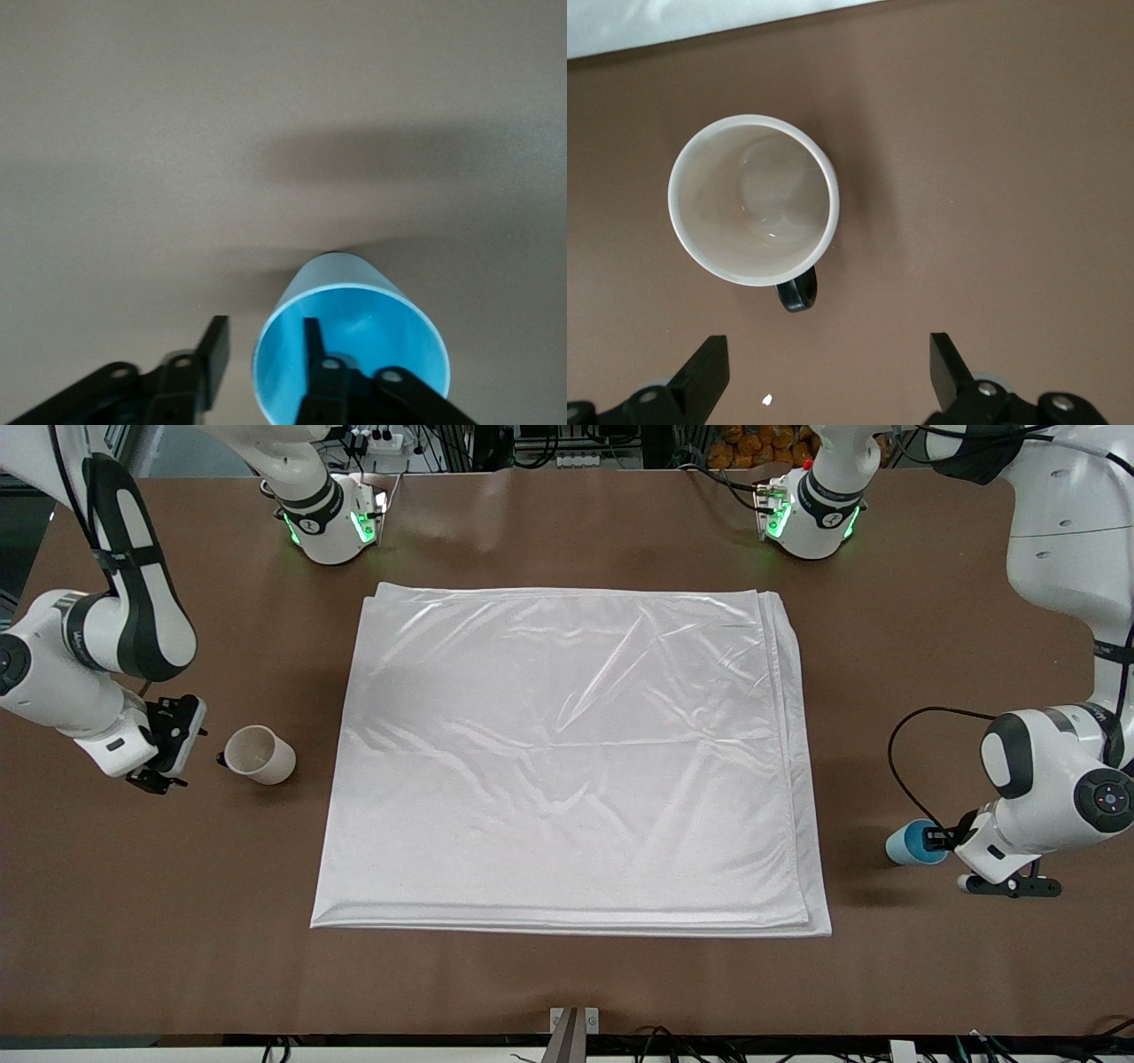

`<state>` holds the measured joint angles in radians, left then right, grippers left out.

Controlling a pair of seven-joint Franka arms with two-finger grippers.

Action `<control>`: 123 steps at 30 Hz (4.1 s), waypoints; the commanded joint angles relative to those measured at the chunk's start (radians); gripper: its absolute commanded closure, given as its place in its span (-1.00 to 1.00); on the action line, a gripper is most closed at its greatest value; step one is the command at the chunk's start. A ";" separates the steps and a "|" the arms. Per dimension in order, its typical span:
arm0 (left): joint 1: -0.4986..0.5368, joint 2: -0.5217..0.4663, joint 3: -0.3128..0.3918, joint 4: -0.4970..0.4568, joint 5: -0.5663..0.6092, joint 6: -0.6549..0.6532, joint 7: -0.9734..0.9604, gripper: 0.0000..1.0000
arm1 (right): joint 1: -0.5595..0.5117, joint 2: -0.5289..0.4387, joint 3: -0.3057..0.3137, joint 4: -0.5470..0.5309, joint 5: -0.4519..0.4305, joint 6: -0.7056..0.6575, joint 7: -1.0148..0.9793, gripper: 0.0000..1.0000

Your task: Place blue cup into white mug on cloth

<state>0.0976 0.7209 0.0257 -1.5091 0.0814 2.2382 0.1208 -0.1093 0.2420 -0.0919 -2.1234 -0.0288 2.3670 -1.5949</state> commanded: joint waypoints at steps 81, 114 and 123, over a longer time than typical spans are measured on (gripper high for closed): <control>-0.038 -0.176 -0.055 0.023 -0.075 -0.166 -0.133 1.00 | -0.009 -0.119 0.231 -0.089 0.184 0.017 0.001 1.00; -0.213 -0.245 -0.070 0.023 -0.075 -0.266 -0.424 1.00 | 0.062 0.164 0.781 0.101 -0.401 0.020 1.122 1.00; -0.269 -0.245 -0.075 0.023 -0.077 -0.266 -0.513 1.00 | 0.138 0.275 0.787 0.187 -0.510 0.017 1.248 1.00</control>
<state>-0.1474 0.4971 -0.0512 -1.4743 0.0261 1.9887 -0.3457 -0.0062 0.4350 0.6823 -2.0167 -0.4740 2.4019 -0.4127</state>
